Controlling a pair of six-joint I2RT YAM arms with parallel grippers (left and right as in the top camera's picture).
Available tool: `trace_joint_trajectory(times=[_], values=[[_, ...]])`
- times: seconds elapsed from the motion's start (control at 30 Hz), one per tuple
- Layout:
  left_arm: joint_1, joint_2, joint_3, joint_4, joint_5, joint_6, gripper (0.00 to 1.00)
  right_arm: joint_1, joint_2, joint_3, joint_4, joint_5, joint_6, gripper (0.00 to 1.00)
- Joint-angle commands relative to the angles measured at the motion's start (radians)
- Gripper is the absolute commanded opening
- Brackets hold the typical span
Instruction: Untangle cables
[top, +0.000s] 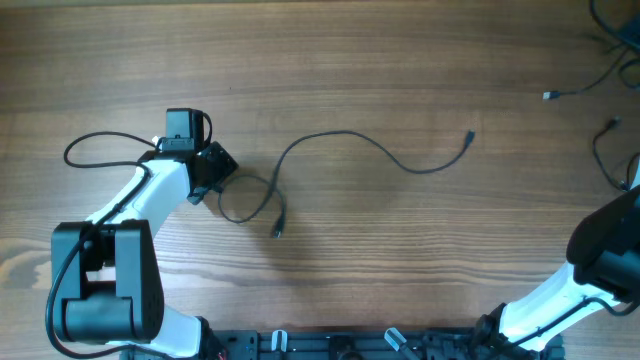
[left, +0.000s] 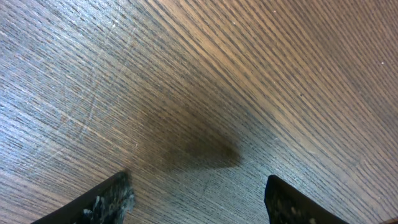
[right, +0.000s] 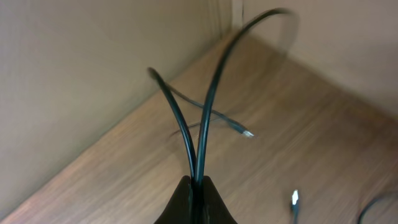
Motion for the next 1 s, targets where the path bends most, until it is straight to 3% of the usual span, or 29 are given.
trace_joint_trajectory(times=[0.0,0.23,0.5,0.7,0.87,0.93,0.97], values=[[0.003,0.039,-0.035,-0.019,-0.002,-0.006,0.72,-0.029,0.009,0.005,0.106,0.003,-0.072,0.04],[0.003,0.039,-0.035,-0.019,-0.002,-0.006,0.72,-0.047,0.102,0.005,0.346,0.008,0.019,0.04],[0.003,0.039,-0.035,-0.042,-0.002,-0.006,0.73,-0.057,0.335,0.005,0.523,0.048,0.196,0.04],[0.003,0.039,-0.035,-0.043,0.011,-0.006,0.68,-0.060,0.475,0.005,0.541,0.026,0.396,0.05],[0.003,0.039,-0.035,-0.043,0.042,-0.006,0.67,-0.065,0.518,0.005,0.534,0.000,0.398,0.05],[0.003,0.039,-0.035,-0.042,0.042,-0.006,0.68,-0.067,0.519,0.005,0.525,-0.001,0.399,0.10],[0.003,0.039,-0.035,-0.042,0.042,-0.006,0.68,-0.067,0.519,0.005,0.519,-0.002,0.399,0.27]])
